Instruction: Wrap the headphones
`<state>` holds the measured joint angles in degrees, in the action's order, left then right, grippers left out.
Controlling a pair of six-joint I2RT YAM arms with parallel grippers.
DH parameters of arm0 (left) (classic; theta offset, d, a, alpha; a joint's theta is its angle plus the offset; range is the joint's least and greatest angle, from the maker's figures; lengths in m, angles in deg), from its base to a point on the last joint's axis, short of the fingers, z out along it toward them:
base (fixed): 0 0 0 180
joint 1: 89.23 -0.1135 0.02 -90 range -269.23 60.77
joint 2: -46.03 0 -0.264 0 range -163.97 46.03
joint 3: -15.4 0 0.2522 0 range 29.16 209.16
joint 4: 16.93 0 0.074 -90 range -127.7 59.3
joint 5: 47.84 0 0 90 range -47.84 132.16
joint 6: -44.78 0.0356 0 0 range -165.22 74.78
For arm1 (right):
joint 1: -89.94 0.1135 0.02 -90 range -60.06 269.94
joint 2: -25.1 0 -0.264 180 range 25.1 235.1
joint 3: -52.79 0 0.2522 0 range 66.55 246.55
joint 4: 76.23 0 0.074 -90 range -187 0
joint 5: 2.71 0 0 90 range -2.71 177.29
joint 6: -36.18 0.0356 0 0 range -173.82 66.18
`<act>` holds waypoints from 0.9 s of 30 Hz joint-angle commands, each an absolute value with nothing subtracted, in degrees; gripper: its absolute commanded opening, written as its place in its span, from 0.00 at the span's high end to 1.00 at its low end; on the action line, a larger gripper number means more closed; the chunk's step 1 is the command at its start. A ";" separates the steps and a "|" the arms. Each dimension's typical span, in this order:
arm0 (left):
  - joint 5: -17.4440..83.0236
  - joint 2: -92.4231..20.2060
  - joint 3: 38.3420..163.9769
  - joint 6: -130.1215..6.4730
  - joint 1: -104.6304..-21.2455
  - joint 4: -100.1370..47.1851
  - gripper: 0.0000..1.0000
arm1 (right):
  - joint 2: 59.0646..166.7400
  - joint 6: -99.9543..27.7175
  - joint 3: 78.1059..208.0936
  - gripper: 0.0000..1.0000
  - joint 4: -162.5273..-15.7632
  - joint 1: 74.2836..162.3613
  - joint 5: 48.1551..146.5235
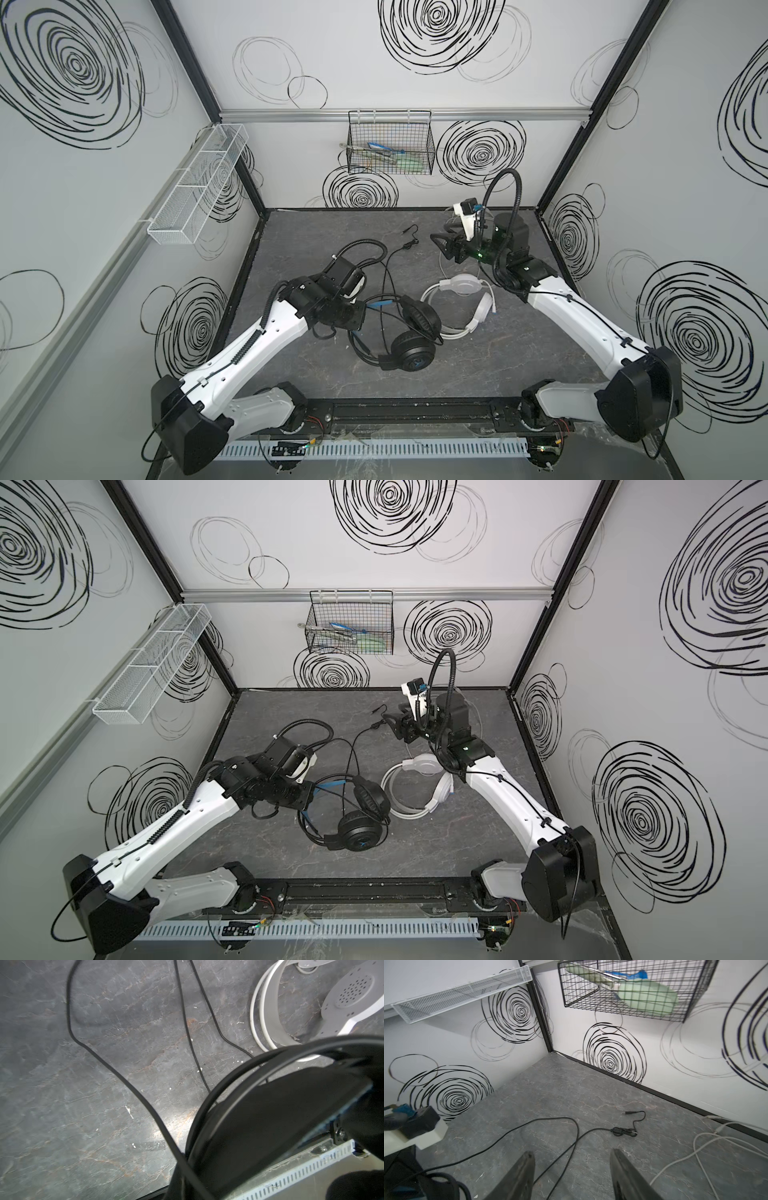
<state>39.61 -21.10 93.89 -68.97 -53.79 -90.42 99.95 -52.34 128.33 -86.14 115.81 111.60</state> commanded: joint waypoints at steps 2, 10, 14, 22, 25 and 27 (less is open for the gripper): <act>45.94 -23.01 101.46 -62.80 -52.44 -91.58 1.00 | 98.64 -52.96 128.69 0.37 -84.46 116.77 115.98; 41.35 -22.73 109.80 -53.93 -40.97 -86.89 1.00 | 98.58 -51.90 128.27 0.32 -83.88 116.55 118.72; 36.01 -21.74 113.30 -54.08 -39.85 -86.56 1.00 | 98.49 -51.38 128.28 0.22 -83.10 114.99 120.06; 30.50 -25.50 127.40 -56.86 -39.91 -92.22 1.00 | 98.19 -48.98 126.69 0.14 -80.70 114.27 125.03; 29.15 -27.55 131.84 -58.19 -39.85 -93.25 1.00 | 96.04 -46.95 123.24 0.13 -79.03 114.37 127.10; 28.65 -28.65 134.05 -58.61 -39.92 -93.77 1.00 | 94.82 -46.35 121.18 0.13 -78.36 114.83 128.51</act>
